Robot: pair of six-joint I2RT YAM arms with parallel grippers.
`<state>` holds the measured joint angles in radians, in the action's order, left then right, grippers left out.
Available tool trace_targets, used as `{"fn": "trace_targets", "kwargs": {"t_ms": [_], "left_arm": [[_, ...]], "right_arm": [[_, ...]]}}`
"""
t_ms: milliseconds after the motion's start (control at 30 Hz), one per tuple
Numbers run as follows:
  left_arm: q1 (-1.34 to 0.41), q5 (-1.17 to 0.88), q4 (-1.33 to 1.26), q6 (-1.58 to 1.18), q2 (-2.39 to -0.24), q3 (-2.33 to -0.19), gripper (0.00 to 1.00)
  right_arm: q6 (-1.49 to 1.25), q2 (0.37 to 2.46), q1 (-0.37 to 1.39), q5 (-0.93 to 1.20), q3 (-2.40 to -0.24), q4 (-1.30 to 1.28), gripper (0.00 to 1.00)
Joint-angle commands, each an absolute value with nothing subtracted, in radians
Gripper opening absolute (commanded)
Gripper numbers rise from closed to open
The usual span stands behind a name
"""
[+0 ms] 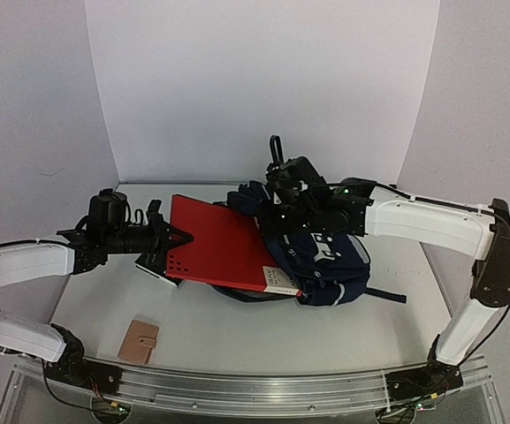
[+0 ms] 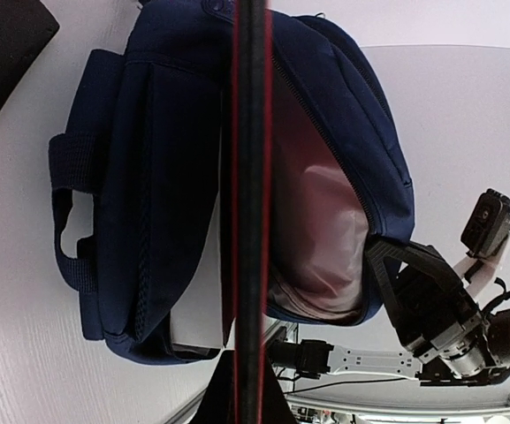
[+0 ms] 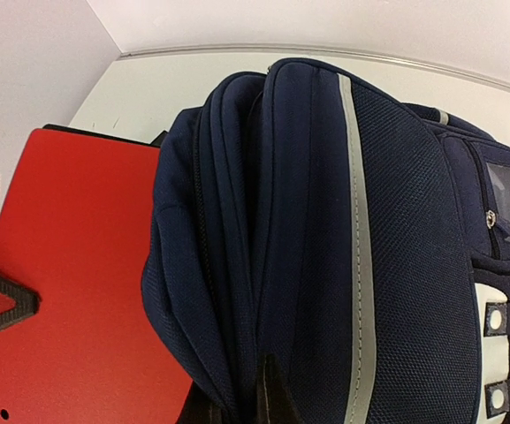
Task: Pack the student bag
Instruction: Place the files in the student bag.
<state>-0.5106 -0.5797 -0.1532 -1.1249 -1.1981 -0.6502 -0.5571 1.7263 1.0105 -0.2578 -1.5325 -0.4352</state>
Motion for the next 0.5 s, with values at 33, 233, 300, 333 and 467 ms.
{"fn": "trace_targets", "kwargs": {"t_ms": [33, 233, 300, 333, 467], "left_arm": [[-0.578, -0.397, -0.321, -1.098, -1.285, -0.760, 0.00], [-0.664, -0.233, -0.422, -1.052, -1.384, -0.802, 0.00], [-0.667, -0.195, -0.435, -1.057, -1.390, -0.797, 0.00], [-0.667, -0.168, -0.437, -1.059, -1.382, -0.791, 0.00], [-0.668, -0.073, -0.388, -1.026, -1.298, -0.767, 0.00]], "right_arm": [[-0.569, 1.750, 1.058, -0.249, -1.660, -0.202, 0.00], [-0.585, 1.780, 1.080, -0.232, -1.693, -0.155, 0.00], [-0.590, 1.779, 1.083, -0.234, -1.691, -0.150, 0.00], [-0.591, 1.775, 1.084, -0.237, -1.687, -0.149, 0.00], [-0.592, 1.744, 1.085, -0.264, -1.656, -0.149, 0.00]]}}
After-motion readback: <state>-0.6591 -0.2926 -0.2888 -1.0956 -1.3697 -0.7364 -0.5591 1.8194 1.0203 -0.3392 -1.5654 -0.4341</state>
